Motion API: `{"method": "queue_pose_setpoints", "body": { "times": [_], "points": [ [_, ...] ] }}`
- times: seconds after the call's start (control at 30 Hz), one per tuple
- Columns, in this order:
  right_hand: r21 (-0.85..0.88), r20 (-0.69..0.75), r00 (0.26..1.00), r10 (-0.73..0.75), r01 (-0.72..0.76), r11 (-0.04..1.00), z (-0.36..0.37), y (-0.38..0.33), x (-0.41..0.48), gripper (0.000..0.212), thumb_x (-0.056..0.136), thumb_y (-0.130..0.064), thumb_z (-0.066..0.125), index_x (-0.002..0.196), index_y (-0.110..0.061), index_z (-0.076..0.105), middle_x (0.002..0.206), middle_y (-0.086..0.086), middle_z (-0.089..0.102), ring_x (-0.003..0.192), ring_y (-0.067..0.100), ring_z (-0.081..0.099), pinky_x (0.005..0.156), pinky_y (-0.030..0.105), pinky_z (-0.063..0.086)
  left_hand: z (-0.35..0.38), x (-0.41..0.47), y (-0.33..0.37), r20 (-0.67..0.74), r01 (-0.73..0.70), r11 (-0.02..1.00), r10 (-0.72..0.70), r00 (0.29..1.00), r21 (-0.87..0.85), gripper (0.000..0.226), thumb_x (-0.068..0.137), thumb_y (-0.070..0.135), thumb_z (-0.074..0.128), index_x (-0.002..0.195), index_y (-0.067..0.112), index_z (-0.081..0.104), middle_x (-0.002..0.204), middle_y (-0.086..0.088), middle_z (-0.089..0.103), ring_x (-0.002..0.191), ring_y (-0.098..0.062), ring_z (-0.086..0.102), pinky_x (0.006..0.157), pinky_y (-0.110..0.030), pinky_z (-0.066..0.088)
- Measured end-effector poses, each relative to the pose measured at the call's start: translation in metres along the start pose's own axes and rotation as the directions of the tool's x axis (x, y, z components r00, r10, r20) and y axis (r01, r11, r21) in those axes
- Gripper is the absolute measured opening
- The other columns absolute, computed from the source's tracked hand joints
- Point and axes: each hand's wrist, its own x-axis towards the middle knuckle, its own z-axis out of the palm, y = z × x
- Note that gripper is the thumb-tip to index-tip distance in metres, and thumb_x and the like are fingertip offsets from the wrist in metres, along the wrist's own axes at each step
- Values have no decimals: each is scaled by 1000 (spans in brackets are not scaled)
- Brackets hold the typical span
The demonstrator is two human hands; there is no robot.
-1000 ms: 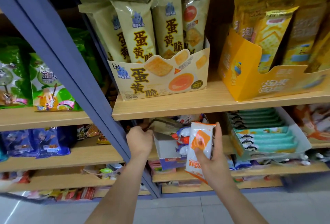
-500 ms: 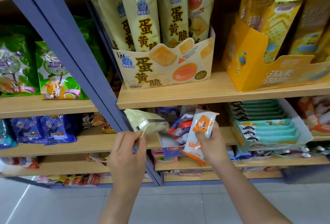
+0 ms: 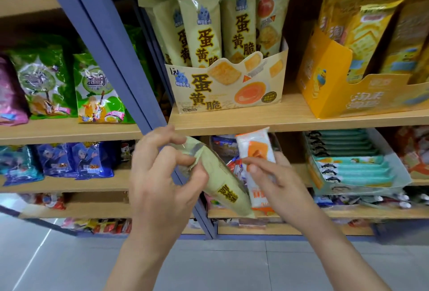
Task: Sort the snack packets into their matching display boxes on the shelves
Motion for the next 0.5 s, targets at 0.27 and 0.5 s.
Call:
{"method": "queue_pose_setpoints", "body": {
  "times": [0.27, 0.5],
  "points": [
    [-328, -41, 988, -149, 127, 936, 4, -54, -9, 55, 62, -68, 62, 113, -66, 43, 116, -29, 23, 111, 8, 42, 98, 35, 42, 21, 37, 53, 78, -27, 997, 33, 996, -77, 15, 78, 20, 64, 70, 13, 53, 96, 7, 68, 93, -9, 58, 89, -41, 44],
    [453, -18, 998, 53, -39, 891, -42, -50, -21, 26, 79, -35, 73, 99, -19, 76, 102, 0, 72, 91, 9, 70, 69, 20, 54, 29, 52, 48, 491, 429, 819, -214, 844, -381, 65, 74, 55, 76, 129, 49, 41, 133, 23, 47, 123, 0, 47, 99, -32, 46]
  ]
}}
